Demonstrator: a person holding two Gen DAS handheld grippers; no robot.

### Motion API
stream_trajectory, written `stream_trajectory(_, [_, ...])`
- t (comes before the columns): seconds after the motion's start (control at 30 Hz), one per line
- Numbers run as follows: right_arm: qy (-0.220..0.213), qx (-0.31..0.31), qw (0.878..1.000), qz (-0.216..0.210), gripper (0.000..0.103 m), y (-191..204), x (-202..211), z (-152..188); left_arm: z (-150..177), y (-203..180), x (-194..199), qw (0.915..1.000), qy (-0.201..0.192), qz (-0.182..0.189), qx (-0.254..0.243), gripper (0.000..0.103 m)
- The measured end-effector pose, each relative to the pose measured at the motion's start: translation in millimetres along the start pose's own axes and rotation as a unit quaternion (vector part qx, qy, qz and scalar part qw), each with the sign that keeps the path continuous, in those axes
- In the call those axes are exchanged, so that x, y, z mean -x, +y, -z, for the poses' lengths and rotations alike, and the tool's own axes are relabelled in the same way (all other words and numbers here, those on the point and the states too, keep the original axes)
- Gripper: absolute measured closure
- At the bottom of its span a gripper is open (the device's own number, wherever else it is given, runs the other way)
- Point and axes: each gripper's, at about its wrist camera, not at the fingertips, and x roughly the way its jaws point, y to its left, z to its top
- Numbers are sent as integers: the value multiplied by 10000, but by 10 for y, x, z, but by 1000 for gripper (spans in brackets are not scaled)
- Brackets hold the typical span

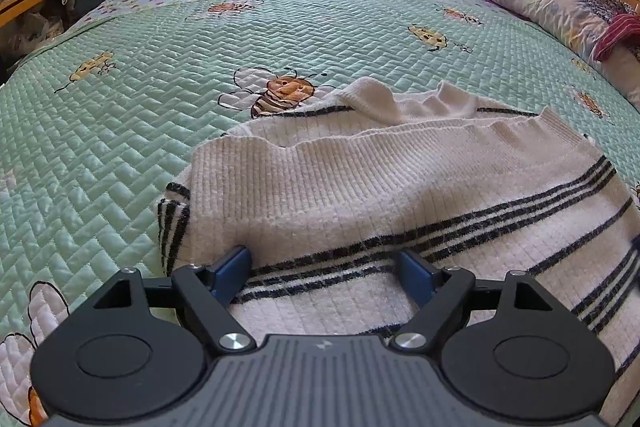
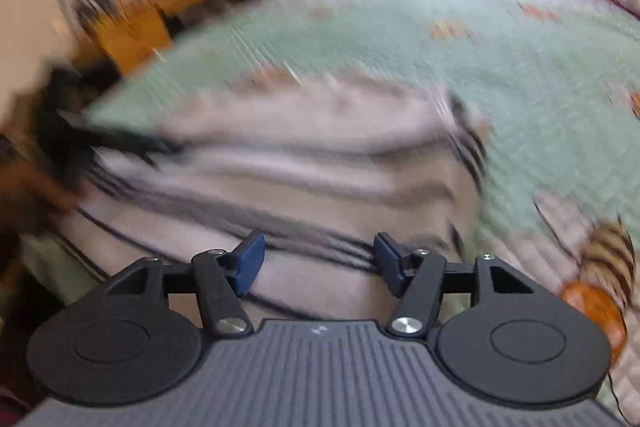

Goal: Fold clothes

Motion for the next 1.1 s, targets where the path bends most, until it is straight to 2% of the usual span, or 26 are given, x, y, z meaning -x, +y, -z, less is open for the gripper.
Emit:
stream_trajectory(0.1, [-180,-323,9991,-182,40,-96,44,54,-1,1,-6,10000,9,7,-13,20])
stream_trajectory(0.23, [-389,-447,9978,-310,37,-72,193,-76,1,-17,-11,10000,3,-26,-20,18])
stream_trajectory(0.27, [-451,-437,9974,-341,35,-62,201,-93,4,-22,-8,10000,-9,-33,-6,17])
stream_trajectory(0.33, [-555,-419,9968,-389,17,-45,210,-120,0,-15,7,10000,-20,3,83,14])
stream_trajectory(0.4, [-340,-453,9982,-197,11,-58,95,-65,-7,3,40,9997,-45,59,225,13])
stream_trajectory(0.43, [-198,-503,9984,-147,11,-91,15,-11,-13,22,78,9993,-85,100,348,13])
stream_trajectory(0.57, [-301,-211,9993,-41,11,14,10,51,4,128,384,9936,-497,146,1007,12])
stream_trajectory(0.63, [-419,-487,9978,-166,11,-12,85,10,26,136,573,9906,-708,31,1166,12])
stream_trajectory(0.7, [-682,-975,9919,-438,11,-90,193,-32,53,87,729,9894,-819,115,1197,9])
stream_trajectory(0.77, [-984,-1223,9842,-822,11,-115,293,-132,95,-7,832,9885,-805,451,1196,2])
stream_trajectory(0.87, [-1132,-1358,9770,-1193,11,-93,294,-360,171,-188,814,9871,-533,906,1204,2])
stream_trajectory(1.0, [-1208,-1478,9712,-1430,12,-140,144,-631,236,-299,683,9832,-178,1148,1406,3])
stream_trajectory(1.07, [-1195,-1398,9737,-1346,22,-184,71,-756,216,-297,647,9844,-153,1073,1390,3])
stream_trajectory(1.1, [-1179,-1368,9746,-1326,36,-225,25,-817,206,-278,631,9846,-163,1031,1403,3])
